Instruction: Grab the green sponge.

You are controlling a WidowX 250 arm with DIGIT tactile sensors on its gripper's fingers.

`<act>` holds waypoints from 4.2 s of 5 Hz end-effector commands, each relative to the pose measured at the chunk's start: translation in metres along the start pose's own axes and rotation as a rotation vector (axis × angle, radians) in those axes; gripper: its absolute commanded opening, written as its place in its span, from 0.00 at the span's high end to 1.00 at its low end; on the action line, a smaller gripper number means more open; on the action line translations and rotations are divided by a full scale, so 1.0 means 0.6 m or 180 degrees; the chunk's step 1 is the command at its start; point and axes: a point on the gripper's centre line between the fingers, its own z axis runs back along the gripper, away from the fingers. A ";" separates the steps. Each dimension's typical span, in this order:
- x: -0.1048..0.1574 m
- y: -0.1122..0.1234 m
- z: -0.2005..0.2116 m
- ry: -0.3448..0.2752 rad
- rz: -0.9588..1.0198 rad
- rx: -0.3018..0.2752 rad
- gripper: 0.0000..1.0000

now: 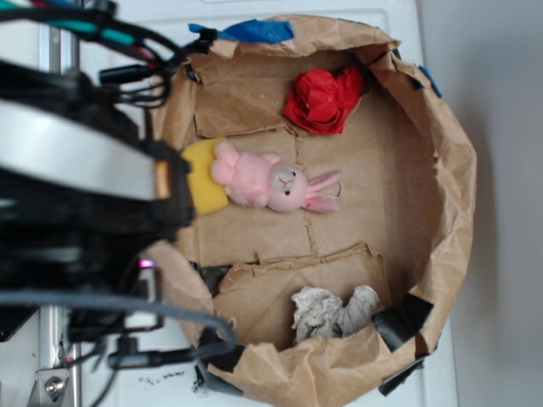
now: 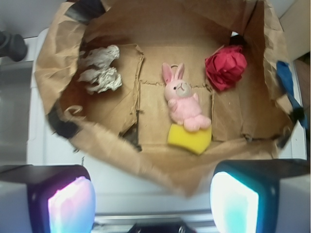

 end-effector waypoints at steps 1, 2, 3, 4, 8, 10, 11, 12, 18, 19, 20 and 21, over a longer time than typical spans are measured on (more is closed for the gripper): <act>0.050 0.039 -0.054 0.0123 0.0335 0.0044 0.00; 0.066 0.055 -0.093 0.0172 0.0614 0.0171 0.00; 0.066 0.059 -0.103 0.0164 0.1096 0.0051 0.00; 0.066 0.059 -0.103 0.0164 0.1096 0.0051 0.00; 0.085 0.076 -0.150 -0.0066 0.0122 0.0298 0.00; 0.060 0.088 -0.190 0.0361 -0.0318 0.0224 0.00; 0.022 0.086 -0.186 0.0441 -0.0495 0.0194 0.00; 0.011 0.085 -0.183 0.0517 -0.0560 0.0182 0.00; 0.016 0.066 -0.258 0.0328 -0.1073 0.0184 0.00; 0.021 0.064 -0.260 0.0333 -0.1062 0.0188 0.00; 0.029 0.067 -0.259 0.0248 -0.0934 0.0169 1.00; 0.030 0.067 -0.257 0.0217 -0.0937 0.0194 1.00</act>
